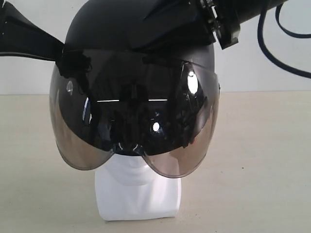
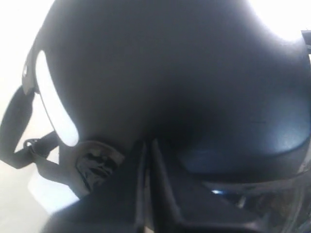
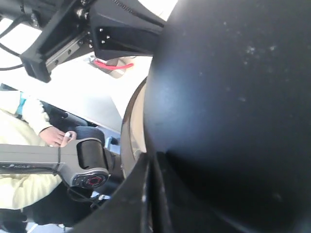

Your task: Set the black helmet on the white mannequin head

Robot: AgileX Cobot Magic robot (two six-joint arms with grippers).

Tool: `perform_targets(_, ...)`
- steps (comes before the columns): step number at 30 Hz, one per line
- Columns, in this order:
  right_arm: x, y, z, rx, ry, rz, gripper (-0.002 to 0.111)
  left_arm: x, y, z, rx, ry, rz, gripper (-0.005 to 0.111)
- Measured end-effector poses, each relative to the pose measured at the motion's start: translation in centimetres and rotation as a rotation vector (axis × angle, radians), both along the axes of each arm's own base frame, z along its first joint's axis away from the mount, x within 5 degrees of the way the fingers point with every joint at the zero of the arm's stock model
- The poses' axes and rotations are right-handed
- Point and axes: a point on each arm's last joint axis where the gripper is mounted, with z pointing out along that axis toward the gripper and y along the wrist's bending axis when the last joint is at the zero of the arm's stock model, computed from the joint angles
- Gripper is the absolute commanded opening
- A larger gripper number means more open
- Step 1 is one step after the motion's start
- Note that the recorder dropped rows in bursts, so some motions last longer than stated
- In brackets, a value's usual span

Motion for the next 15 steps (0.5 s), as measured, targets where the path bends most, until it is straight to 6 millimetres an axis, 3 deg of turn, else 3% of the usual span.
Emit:
perform_targets(12, -0.6, -0.1, -0.6, -0.006, 0.03, 0.022, 0.0, -0.6, -0.1, -1.0, -0.023, 0.038, 0.002, 0.004)
perform_targets(15, -1.0, -0.3, -1.5, -0.023, 0.06, 0.038, 0.0, -0.7, -0.1, -1.1, -0.012, 0.049, -0.012, 0.004)
